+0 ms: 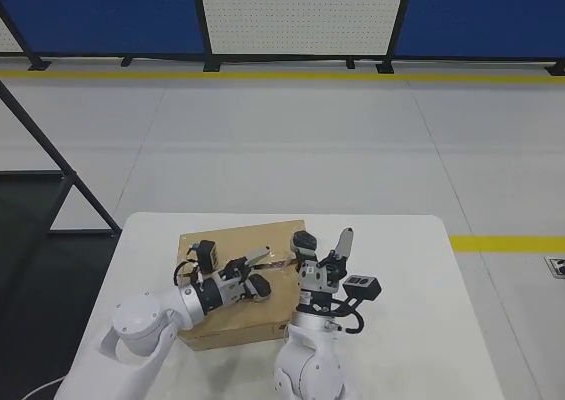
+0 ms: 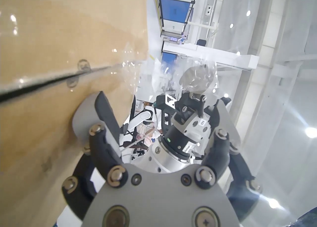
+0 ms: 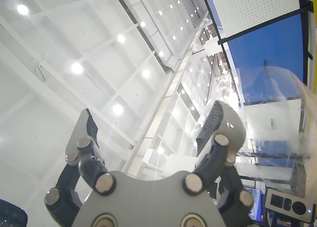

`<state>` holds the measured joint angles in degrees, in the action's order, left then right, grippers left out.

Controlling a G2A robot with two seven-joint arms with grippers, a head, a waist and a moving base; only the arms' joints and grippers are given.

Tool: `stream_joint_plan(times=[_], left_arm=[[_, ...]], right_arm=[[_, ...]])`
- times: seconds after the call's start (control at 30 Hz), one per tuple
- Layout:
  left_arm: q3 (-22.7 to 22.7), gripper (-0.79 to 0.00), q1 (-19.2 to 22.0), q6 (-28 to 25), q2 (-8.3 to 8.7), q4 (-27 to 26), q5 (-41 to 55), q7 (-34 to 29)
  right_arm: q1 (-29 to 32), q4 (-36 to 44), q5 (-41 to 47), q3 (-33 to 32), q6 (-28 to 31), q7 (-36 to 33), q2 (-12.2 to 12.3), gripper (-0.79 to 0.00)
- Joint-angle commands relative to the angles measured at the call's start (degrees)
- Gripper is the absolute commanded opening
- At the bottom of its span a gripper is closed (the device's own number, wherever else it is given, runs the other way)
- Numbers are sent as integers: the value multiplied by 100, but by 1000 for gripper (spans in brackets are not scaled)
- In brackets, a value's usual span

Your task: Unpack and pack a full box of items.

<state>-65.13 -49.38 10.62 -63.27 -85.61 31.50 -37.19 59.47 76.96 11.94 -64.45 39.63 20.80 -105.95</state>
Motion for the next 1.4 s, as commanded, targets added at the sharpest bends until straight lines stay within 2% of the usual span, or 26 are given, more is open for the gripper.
stream_joint_plan(times=[0.0, 0.17, 0.2, 0.23, 0.37, 0.53, 0.73, 0.8, 0.87, 1.03, 1.07, 1.1, 1.13, 1.17, 1.27, 1.37], left_arm=[[37, -86, 24, -18, -25, 41, 37, 106], [66, -299, 39, -59, -60, 76, 85, 168], [67, -320, 43, -51, -65, 82, 88, 166], [75, -379, 46, -45, -69, 89, 69, 164], [92, -437, 63, -7, -88, 142, 50, 181], [104, -554, 91, 24, -109, 188, 24, 173], [98, -631, 87, 34, -126, 186, -25, 171], [89, -730, 79, 43, -130, 178, -38, 173], [78, -785, 66, 46, -132, 173, -57, 155], [23, -785, 19, 44, -134, 173, -69, 139], [8, -760, -2, 39, -134, 157, -62, 136], [-8, -582, -29, 34, -132, 131, -59, 127], [-21, -489, -50, 32, -130, 115, -59, 126], [-45, -434, -83, 24, -128, 84, -49, 127], [-150, -336, -205, -16, -116, -15, -4, 140], [-223, -317, -298, -7, -107, -107, 17, 128]], right_arm=[[6, 8, 12, -5, 12, -15, 0, 0], [20, 24, 38, -9, 27, -39, 2, 0], [21, 25, 43, -11, 25, -46, 3, 0], [21, 25, 46, -13, 25, -49, 3, 0], [20, 27, 62, -12, 14, -85, 4, 0], [27, 38, 59, -12, 3, -95, 4, 0], [49, 60, 38, -4, 24, -93, 8, 0], [57, 64, 33, 1, 23, -93, 11, 0], [63, 72, 41, 6, 12, -100, 13, 0], [79, 83, 46, 6, 11, -108, 18, 0], [81, 82, 47, 5, 9, -107, 18, 0], [82, 85, 46, 5, 2, -103, 19, 0], [83, 87, 45, 5, 0, -101, 19, 0], [84, 92, 43, 7, 5, -105, 19, 0], [89, 95, 41, 6, 0, -119, 22, 0], [92, 98, 42, 5, -2, -122, 22, 0]])
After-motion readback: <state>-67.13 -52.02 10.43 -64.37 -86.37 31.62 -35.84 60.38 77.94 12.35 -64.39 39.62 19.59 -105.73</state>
